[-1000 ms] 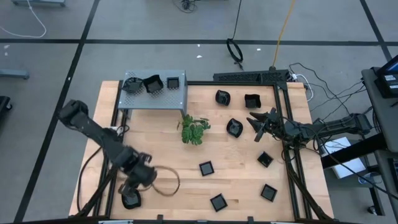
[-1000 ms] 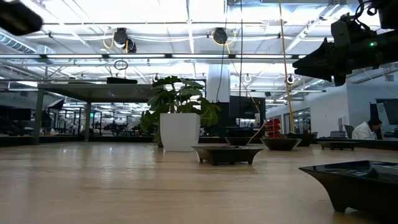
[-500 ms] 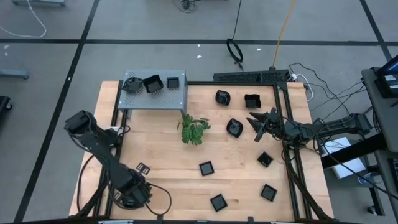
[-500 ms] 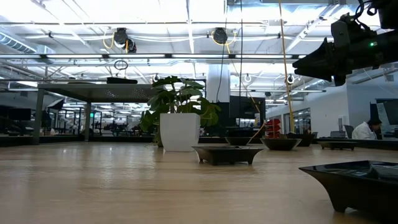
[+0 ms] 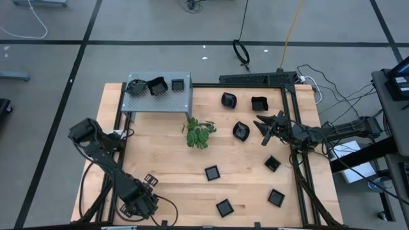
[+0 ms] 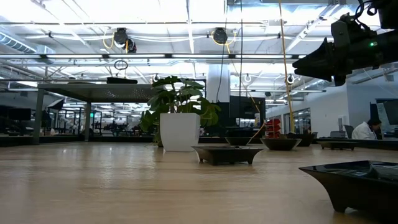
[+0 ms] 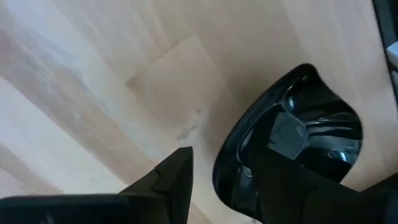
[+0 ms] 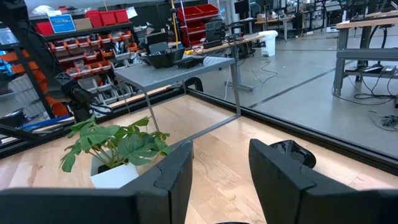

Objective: Pick & Place Mini shaped plates
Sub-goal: Stack the leaf shaped plate on top of the leaf shaped plate on the shelf

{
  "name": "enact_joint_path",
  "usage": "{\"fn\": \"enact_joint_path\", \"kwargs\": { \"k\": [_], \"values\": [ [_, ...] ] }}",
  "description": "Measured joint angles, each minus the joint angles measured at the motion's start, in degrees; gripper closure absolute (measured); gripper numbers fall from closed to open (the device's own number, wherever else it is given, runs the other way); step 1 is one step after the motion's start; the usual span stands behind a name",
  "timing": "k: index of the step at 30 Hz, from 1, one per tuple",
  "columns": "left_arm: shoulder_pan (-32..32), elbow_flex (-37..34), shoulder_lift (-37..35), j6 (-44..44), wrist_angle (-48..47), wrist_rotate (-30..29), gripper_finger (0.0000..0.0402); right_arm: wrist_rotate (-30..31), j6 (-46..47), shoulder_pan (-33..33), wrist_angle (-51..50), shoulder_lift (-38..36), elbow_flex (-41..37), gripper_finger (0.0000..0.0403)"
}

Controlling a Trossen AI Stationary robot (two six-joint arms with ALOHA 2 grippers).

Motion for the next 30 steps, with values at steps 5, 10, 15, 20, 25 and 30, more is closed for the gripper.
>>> {"fn": "enact_joint_path", "kwargs": {
  "k": [5, 10, 15, 20, 25, 30],
  "values": [
    [-1.12, -0.02, 2.24, 4.32, 2.84, 0.3, 0.0241, -0.02, -0.01, 0.0, -0.01, 0.0, 0.0, 0.0257],
    [-1.09, -0.13, 3.76, 5.39, 2.43, 0.0, 0.0241, -0.02, 0.0, 0.0, 0.0, 0.0, 0.0, 0.0258],
    [-0.89, -0.11, 3.68, 5.97, 2.56, -0.18, 0.0252, 0.0, -0.01, 0.0, 0.0, 0.0, 0.0, 0.0257],
    [-0.67, -0.11, 3.67, 6.32, 2.55, -0.14, 0.0312, 0.0, -0.02, 0.0, -0.02, 0.0, 0.0, 0.0259],
    [0.63, -0.11, 3.18, 5.66, 2.39, 1.74, 0.0388, 0.0, 0.0, 0.0, 0.0, 0.0, 0.0, 0.0257],
    [2.96, -0.11, 1.12, 4.82, 1.83, 2.22, 0.0382, -0.01, -0.02, -0.02, -0.01, 0.0, 0.0, 0.0259]
  ]
}}
